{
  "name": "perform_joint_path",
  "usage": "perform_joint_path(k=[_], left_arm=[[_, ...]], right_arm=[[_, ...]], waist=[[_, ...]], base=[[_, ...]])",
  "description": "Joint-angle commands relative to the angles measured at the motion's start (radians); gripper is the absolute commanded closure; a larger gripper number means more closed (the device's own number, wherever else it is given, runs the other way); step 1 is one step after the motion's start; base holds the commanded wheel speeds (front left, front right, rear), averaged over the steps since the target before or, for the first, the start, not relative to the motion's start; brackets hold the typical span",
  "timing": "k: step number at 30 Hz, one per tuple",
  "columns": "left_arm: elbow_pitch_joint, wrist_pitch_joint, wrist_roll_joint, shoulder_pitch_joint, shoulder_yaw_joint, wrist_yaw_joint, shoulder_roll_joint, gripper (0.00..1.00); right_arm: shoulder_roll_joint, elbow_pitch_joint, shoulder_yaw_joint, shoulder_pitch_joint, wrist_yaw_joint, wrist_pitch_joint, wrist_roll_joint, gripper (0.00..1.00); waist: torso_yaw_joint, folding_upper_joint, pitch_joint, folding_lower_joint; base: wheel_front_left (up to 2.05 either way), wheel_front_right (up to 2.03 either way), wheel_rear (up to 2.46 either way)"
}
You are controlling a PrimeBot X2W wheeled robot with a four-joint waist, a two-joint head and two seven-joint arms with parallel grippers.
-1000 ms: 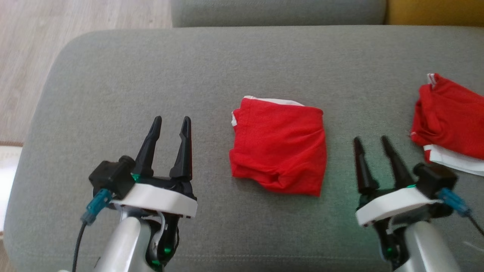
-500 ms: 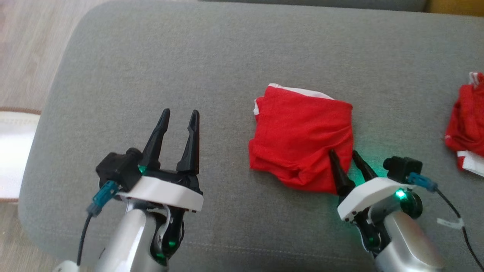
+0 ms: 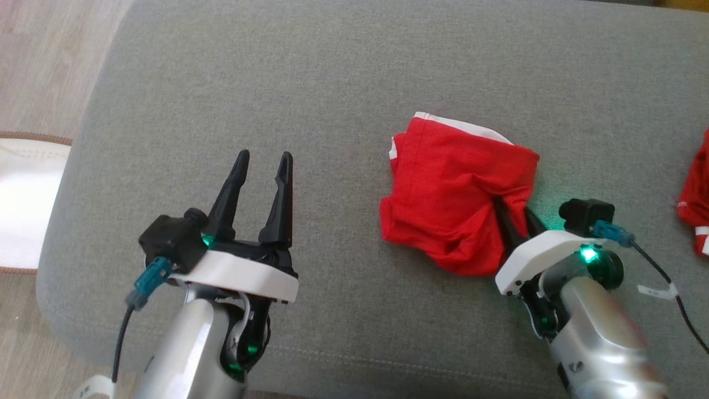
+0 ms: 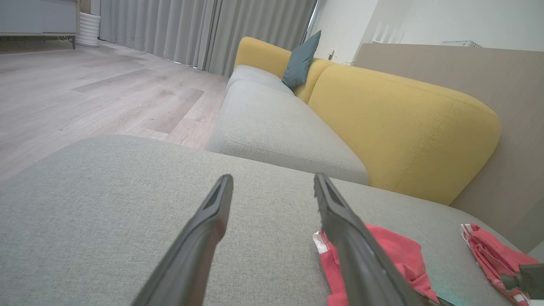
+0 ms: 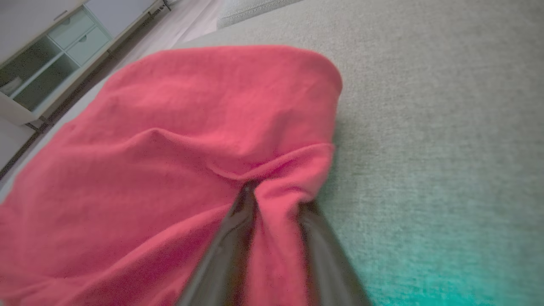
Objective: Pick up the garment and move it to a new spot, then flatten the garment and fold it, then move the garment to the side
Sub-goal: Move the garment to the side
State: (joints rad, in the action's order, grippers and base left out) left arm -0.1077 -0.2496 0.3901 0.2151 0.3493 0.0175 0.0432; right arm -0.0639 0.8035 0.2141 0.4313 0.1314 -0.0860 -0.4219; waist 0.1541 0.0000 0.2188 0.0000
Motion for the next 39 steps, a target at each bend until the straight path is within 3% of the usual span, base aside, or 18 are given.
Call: perform_joint_path(k=[1,5,10,17,22,23,27,32,35,39], left_arm=[[0.027,-0.012,0.002,0.044,-0.031,0.004,0.007,0.0],[0.028,-0.012,-0.003,0.042,-0.044,0.006,0.007,0.0],[0.037,-0.012,-0.007,0.034,-0.058,0.004,0.007,0.0],[0.048,-0.012,-0.02,0.035,-0.069,-0.003,0.007,0.0],[0.053,-0.012,-0.033,0.049,-0.081,-0.011,0.007,0.0],[0.053,-0.012,-0.033,0.049,-0.081,-0.011,0.007,0.0],[0.051,-0.012,-0.041,0.064,-0.082,-0.022,0.007,0.0],[0.053,-0.012,-0.042,0.081,-0.082,-0.026,0.007,0.0],[0.053,-0.012,-0.043,0.087,-0.082,-0.03,0.007,0.0],[0.053,-0.012,-0.043,0.093,-0.081,-0.033,0.007,0.0]], right_arm=[[0.014,0.037,0.029,-0.006,-0.001,0.0,0.024,1.0],[0.014,0.062,-0.004,0.028,-0.001,-0.038,0.117,1.0],[-0.002,0.035,-0.077,0.068,-0.001,-0.054,0.314,1.0],[-0.146,-0.121,-0.048,0.091,-0.001,0.022,0.464,1.0],[-0.321,-0.238,0.054,0.116,-0.001,0.088,0.431,1.0],[-0.321,-0.238,0.054,0.116,-0.001,0.088,0.431,1.0],[-0.484,-0.321,0.124,0.142,-0.001,0.138,0.383,1.0],[-0.643,-0.395,0.136,0.148,-0.001,0.206,0.323,1.0],[-0.691,-0.417,0.093,0.135,-0.001,0.245,0.298,1.0],[-0.698,-0.419,-0.007,0.107,-0.001,0.301,0.309,1.0]], waist=[[-0.004,0.0,-0.003,0.0],[-0.019,0.0,-0.014,0.0],[-0.057,0.0,-0.027,0.0],[-0.127,0.0,-0.019,0.0],[-0.181,0.0,0.008,0.0],[-0.181,0.0,0.008,0.0],[-0.212,0.0,0.031,0.0],[-0.237,0.0,0.056,0.0],[-0.247,0.0,0.068,0.0],[-0.253,0.0,0.079,0.0]], base=[[0.0,0.0,0.0],[0.0,0.0,0.0],[0.0,0.0,0.0],[0.0,0.0,0.0],[0.0,0.0,0.0],[0.0,0.0,0.0],[0.0,0.0,0.0],[0.0,0.0,0.0],[0.0,0.0,0.0],[0.0,0.0,0.0]])
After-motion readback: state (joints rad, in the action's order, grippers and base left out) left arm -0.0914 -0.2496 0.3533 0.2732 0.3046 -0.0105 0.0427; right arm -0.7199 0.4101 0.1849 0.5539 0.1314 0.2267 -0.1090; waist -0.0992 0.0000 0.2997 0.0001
